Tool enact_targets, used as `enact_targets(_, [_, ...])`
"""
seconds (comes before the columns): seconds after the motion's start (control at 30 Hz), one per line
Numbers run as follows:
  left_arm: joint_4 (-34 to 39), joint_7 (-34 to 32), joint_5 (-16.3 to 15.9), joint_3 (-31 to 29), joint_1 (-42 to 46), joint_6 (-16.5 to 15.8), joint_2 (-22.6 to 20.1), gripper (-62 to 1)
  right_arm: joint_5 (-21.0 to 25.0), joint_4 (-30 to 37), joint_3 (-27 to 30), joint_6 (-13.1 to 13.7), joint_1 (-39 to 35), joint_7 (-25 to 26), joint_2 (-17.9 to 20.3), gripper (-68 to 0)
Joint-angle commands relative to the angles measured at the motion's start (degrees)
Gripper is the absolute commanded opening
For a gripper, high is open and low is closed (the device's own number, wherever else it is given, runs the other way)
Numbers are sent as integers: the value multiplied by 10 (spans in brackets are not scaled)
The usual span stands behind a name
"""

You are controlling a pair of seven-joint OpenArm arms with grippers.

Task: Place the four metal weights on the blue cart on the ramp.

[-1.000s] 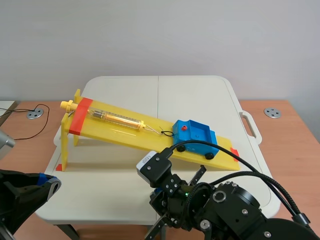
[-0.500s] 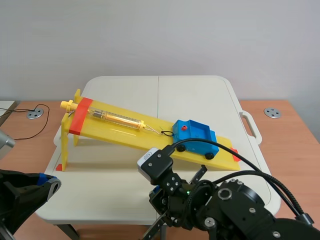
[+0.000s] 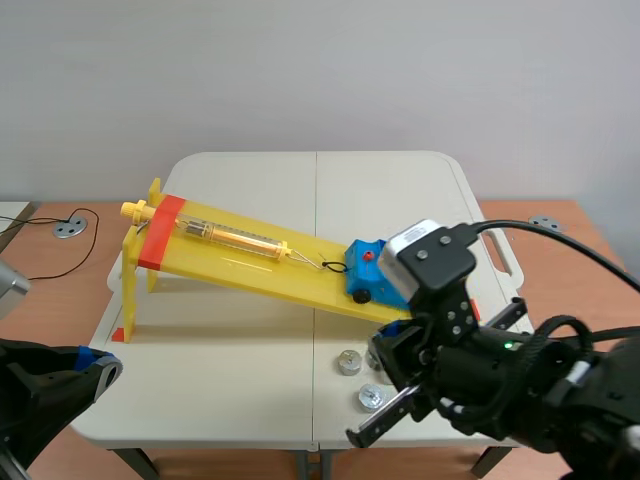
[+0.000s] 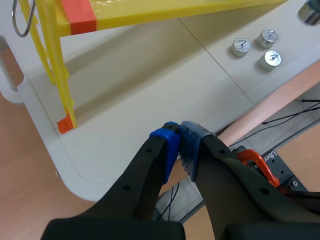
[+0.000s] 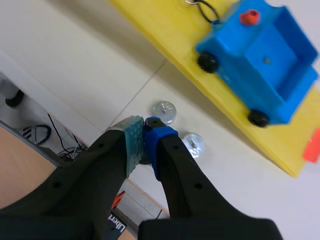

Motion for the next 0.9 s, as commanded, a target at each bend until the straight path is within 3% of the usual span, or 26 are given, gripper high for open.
enact_targets(0.0, [42,-61,-42,-10,-2,-6,5,-558,68,72,37,-5,6,48,9,-669])
enact_targets(0.23, [42,-59,-42,-10,-2,-6,5,-558,156,120,146,5,-8,39,2,-669])
enact_targets(0.37, [42,-59,-42,-10,-2,-6,5,-558,181,110,195,4,20,40,-28,-669])
enact_targets(0.67, [42,-59,-42,-10,-2,-6,5,-558,210,-6,205,5,126,40,-100,-669])
enact_targets(0.87, [42,-59,-42,-10,-2,-6,4,-558,215,-69,204,28,189,41,-124,-669])
